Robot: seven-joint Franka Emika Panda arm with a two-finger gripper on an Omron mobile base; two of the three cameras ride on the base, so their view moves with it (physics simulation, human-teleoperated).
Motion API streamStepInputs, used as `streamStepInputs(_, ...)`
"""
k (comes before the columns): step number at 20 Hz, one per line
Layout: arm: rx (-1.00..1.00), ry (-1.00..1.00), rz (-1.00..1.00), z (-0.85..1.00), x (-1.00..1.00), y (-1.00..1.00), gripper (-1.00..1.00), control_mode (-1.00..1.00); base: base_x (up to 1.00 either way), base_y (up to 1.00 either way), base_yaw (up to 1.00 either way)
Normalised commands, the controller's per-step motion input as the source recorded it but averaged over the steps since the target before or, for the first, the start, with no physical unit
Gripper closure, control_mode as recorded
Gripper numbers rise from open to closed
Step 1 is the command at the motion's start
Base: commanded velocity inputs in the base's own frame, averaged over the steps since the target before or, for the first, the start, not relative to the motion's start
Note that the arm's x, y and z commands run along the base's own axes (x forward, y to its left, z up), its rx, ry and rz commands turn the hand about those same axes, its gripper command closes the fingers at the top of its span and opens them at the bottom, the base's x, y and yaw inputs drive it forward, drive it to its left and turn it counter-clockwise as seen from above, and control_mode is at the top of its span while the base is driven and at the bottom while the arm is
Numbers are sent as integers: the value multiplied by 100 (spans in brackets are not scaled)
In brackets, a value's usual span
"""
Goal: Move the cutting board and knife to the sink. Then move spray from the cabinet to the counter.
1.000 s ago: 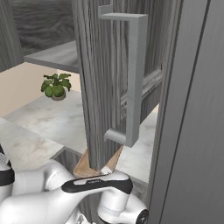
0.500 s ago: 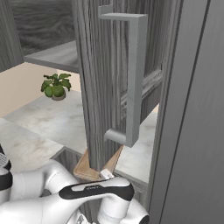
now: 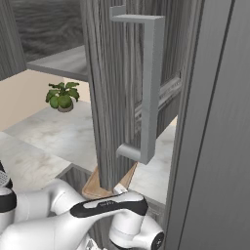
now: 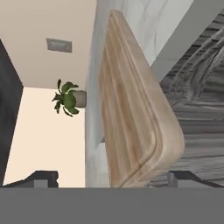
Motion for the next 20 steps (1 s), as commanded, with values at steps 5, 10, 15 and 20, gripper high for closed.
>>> streamStepInputs(5, 4, 7, 0, -23, 0, 0, -100, -100, 0, 0, 0)
streamStepInputs(10, 1, 3, 0, -9, 4, 4, -100, -100, 0, 0, 0)
streamStepInputs(15, 1, 0, 0, -9, 18, 2, -100, -100, 0, 0, 0)
streamStepInputs(20, 3, 3, 1, -20, 24, 1, -100, -100, 0, 0, 0)
